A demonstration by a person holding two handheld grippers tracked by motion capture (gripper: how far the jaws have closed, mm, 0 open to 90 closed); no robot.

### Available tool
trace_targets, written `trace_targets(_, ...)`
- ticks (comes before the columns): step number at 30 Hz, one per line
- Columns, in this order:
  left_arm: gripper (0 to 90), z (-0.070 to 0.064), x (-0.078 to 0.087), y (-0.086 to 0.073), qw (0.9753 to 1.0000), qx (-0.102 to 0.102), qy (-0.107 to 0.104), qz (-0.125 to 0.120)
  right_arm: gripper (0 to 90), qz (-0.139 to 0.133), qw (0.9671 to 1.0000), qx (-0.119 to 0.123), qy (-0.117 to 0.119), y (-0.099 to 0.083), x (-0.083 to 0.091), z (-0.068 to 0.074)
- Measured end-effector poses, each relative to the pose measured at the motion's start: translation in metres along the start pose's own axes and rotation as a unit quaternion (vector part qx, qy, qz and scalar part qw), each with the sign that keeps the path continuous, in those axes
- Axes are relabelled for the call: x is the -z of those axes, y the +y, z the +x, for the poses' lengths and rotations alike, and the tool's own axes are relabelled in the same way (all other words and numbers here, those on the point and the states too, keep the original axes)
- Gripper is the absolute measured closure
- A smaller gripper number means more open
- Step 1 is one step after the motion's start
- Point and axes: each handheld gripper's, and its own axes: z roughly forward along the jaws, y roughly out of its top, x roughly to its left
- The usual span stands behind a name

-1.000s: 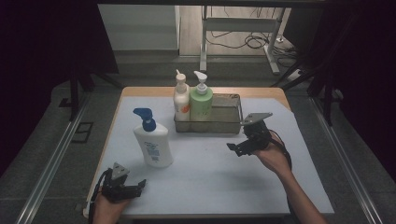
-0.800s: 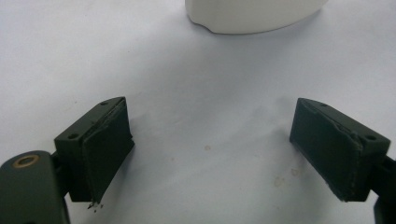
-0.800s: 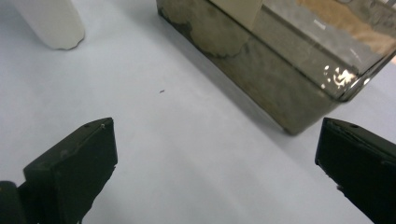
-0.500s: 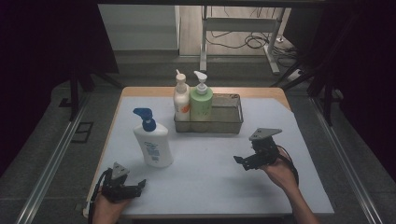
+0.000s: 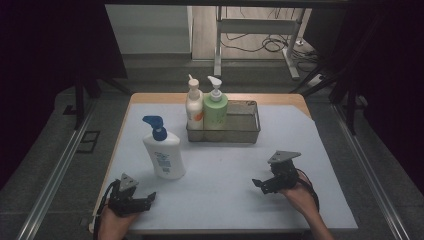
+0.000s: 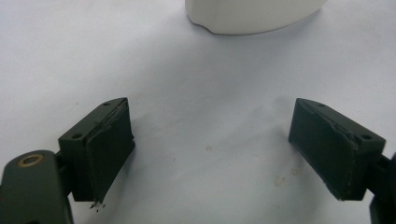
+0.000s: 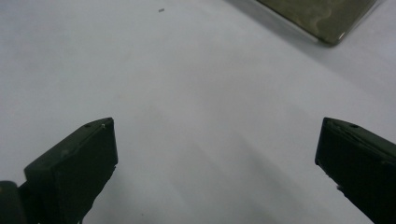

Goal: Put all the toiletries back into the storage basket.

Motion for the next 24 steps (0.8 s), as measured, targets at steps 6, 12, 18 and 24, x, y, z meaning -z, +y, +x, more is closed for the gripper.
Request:
trace_targets(6, 16.4, 0.001, 0.004, 0.002, 1.0000, 0.000, 0.007, -0.007, 0.0, 0.011, 0.9999, -0.008, 0.002, -0.011, -0.009, 0.001)
trace_targets(12, 22.5, 0.004, 0.009, 0.008, 0.9996, 0.006, 0.001, -0.026, 0.0, 0.023, 0.9997, -0.008, 0.000, -0.019, -0.019, 0.003)
trace_targets(18, 28.6, 0.011, 0.011, 0.016, 0.9993, 0.010, -0.001, -0.035, 0.0, 0.012, 0.9999, -0.010, -0.002, -0.023, -0.021, 0.003)
trace_targets(24, 36.2, 0.019, 0.009, 0.028, 0.9992, 0.005, 0.002, -0.039, 0.0, 0.002, 0.9999, -0.009, -0.004, -0.026, -0.020, 0.003)
